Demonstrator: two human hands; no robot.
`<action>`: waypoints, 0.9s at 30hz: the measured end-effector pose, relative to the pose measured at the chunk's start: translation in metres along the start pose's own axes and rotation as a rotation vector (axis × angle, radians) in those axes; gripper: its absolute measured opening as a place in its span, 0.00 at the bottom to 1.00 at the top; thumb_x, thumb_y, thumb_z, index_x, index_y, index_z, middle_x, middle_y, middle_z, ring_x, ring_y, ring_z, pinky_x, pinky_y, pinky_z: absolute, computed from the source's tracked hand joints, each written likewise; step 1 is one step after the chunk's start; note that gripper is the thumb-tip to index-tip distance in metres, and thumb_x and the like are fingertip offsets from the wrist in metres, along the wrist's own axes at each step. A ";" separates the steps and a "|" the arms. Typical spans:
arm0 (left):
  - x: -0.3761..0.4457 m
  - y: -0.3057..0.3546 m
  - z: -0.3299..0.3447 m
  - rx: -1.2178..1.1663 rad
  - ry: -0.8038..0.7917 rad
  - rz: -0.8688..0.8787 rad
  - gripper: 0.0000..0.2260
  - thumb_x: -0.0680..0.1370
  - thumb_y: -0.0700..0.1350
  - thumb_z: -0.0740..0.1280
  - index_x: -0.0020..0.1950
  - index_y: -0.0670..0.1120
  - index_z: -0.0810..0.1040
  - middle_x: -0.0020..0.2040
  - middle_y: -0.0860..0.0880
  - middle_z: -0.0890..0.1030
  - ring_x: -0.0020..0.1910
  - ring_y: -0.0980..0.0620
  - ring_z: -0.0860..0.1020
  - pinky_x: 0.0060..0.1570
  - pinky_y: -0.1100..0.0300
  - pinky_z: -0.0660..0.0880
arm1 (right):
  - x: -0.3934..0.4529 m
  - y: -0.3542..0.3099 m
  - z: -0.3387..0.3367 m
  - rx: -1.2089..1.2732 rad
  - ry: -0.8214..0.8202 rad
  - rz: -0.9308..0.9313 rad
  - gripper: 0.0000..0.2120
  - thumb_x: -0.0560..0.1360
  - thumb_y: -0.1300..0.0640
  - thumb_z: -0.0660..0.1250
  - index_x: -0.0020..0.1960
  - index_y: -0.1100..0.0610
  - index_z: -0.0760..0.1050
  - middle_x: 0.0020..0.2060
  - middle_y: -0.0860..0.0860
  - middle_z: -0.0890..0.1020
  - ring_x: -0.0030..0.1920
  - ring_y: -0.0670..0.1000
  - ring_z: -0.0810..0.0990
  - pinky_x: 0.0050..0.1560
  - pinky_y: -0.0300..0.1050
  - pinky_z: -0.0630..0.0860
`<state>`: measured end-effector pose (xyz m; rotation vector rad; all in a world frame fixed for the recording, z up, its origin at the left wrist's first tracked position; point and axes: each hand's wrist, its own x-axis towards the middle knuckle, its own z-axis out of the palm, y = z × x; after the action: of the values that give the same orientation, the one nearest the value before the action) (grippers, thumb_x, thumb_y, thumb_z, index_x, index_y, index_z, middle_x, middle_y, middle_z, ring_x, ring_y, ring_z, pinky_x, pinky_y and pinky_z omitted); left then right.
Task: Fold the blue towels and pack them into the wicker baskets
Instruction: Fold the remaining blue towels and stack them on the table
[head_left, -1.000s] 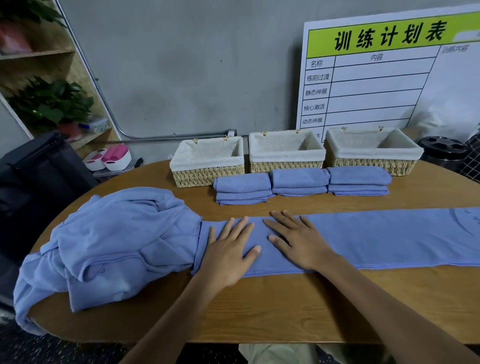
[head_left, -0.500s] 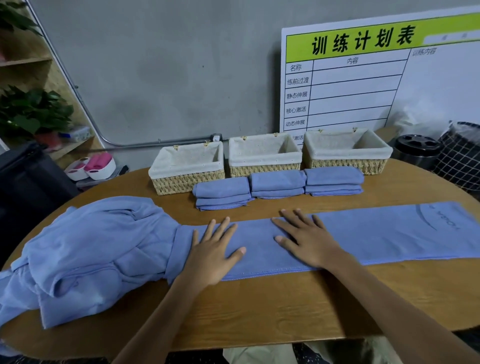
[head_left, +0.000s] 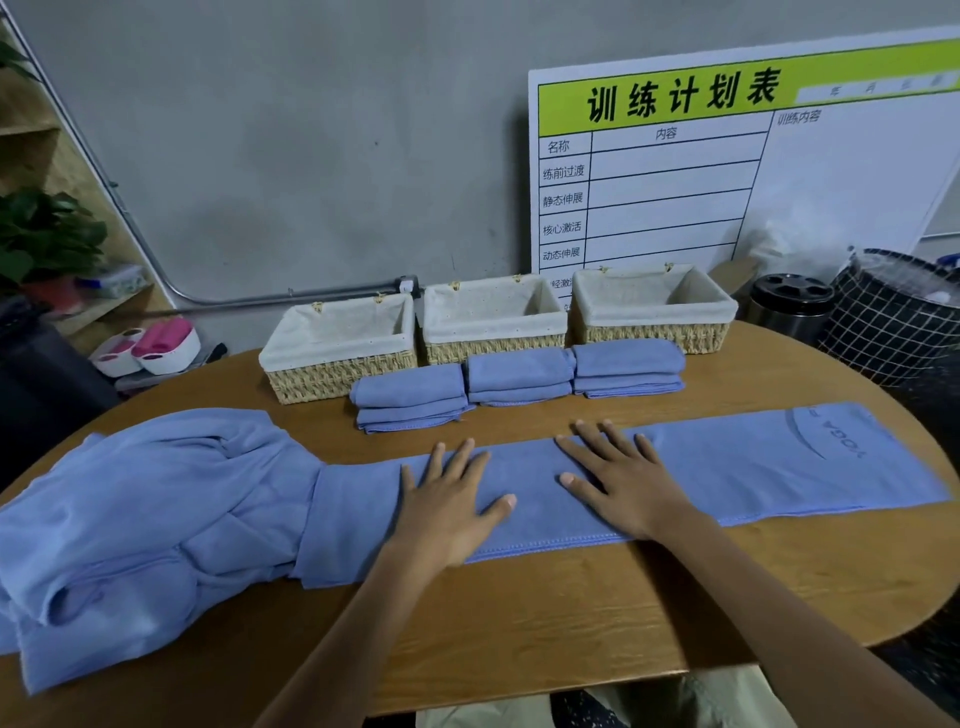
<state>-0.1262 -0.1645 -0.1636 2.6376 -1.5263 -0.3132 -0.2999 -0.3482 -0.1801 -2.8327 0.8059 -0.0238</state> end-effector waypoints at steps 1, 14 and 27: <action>0.003 0.010 -0.001 -0.026 0.024 0.001 0.33 0.81 0.68 0.48 0.82 0.56 0.46 0.82 0.58 0.40 0.81 0.48 0.38 0.76 0.35 0.41 | 0.000 -0.001 0.000 0.002 0.002 0.003 0.39 0.70 0.27 0.32 0.79 0.37 0.43 0.80 0.41 0.41 0.79 0.50 0.37 0.77 0.58 0.39; 0.021 0.074 0.000 0.043 0.010 0.076 0.31 0.85 0.61 0.47 0.83 0.49 0.40 0.82 0.53 0.38 0.81 0.45 0.37 0.77 0.37 0.43 | -0.018 0.052 -0.013 0.036 -0.013 0.068 0.48 0.63 0.22 0.24 0.80 0.38 0.41 0.80 0.42 0.40 0.79 0.50 0.36 0.77 0.57 0.37; 0.055 0.157 0.006 0.007 0.009 0.135 0.30 0.85 0.61 0.47 0.83 0.49 0.48 0.83 0.53 0.45 0.81 0.50 0.42 0.77 0.38 0.43 | -0.033 0.090 -0.017 0.065 0.029 0.084 0.49 0.63 0.26 0.21 0.80 0.41 0.42 0.80 0.43 0.41 0.80 0.50 0.37 0.77 0.56 0.38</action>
<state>-0.2343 -0.2908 -0.1502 2.5208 -1.6946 -0.2862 -0.3757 -0.4087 -0.1795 -2.7413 0.9133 -0.0779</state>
